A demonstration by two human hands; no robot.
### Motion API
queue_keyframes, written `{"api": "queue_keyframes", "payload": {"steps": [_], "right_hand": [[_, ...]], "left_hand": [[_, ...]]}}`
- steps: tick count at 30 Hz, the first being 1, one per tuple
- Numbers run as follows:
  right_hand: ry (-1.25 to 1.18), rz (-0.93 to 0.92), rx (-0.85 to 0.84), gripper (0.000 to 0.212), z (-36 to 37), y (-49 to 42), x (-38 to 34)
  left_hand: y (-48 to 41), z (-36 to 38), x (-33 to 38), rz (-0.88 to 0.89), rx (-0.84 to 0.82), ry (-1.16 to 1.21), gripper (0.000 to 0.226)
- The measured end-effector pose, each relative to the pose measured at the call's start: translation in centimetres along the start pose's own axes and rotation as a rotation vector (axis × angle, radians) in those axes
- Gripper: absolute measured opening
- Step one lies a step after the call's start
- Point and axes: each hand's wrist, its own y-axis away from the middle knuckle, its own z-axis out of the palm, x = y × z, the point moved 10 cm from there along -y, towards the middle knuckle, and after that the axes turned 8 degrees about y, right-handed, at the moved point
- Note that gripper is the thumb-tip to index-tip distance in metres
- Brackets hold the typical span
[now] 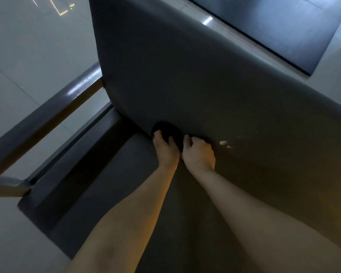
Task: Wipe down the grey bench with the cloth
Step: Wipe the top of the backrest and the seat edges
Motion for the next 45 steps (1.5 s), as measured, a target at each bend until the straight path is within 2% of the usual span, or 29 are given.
{"api": "queue_keyframes", "payload": {"steps": [3, 8, 12, 15, 19, 23, 26, 27, 29, 31, 33, 37, 39, 42, 45], "right_hand": [[-0.012, -0.017, -0.006, 0.045, 1.1, 0.0, 0.4], [-0.015, -0.043, 0.028, 0.041, 1.6, -1.0, 0.2], [-0.022, -0.034, 0.009, 0.039, 2.2, -1.5, 1.0], [-0.039, -0.023, -0.01, 0.039, 2.2, -1.8, 1.4], [-0.071, -0.03, -0.068, 0.036, 2.6, -1.5, 1.9], [-0.227, -0.017, -0.188, 0.025, 3.2, -0.3, 2.0], [-0.282, 0.01, -0.159, 0.033, 2.5, 0.9, 2.8], [-0.333, 0.023, -0.155, 0.041, 2.1, 1.4, 3.2], [-0.596, 0.079, -0.149, 0.047, 1.4, 2.8, 4.0], [-0.847, 0.15, -0.138, 0.044, 0.3, 4.4, 4.9], [-0.934, 0.143, -0.136, 0.042, -1.2, 5.9, 4.8], [-1.17, 0.24, -0.126, 0.021, -3.7, 8.1, 4.9], [-1.111, 0.275, -0.065, 0.014, -6.0, 8.8, 5.3], [-0.902, 0.255, 0.219, 0.013, -12.1, 10.6, 5.8], [-0.812, 0.082, 0.591, 0.019, -19.6, 12.9, 4.6]], "left_hand": [[-0.7, -1.7, -5.2, -0.217, 0.024, -0.031, 0.028], [-1.7, 0.8, -7.2, -0.242, -0.018, 0.084, 0.03], [-1.8, 2.2, -9.2, -0.388, -0.03, 0.214, 0.061], [-1.3, 3.7, -8.7, -0.45, -0.102, 0.279, 0.057], [0.1, 2.4, -6.4, -0.399, -0.023, 0.379, 0.04], [2.0, 1.4, -3.7, -0.302, -0.104, 0.341, 0.027], [4.1, 1.4, -0.8, -0.183, -0.198, 0.262, 0.025], [4.8, 1.8, 0.5, -0.141, -0.248, 0.24, 0.029], [6.7, 3.0, 3.2, -0.108, -0.355, 0.225, 0.03], [8.7, 3.9, 5.1, -0.173, -0.437, 0.23, 0.029], [10.8, 4.0, 6.8, -0.181, -0.518, 0.193, 0.028], [13.7, 3.6, 11.0, -0.008, -0.692, -0.016, 0.033], [13.8, 3.1, 14.2, 0.186, -0.677, -0.163, 0.035], [13.2, 1.5, 20.3, 0.472, -0.496, -0.268, 0.048], [13.4, 3.1, 25.5, 0.745, -0.478, -0.486, 0.071]]}}
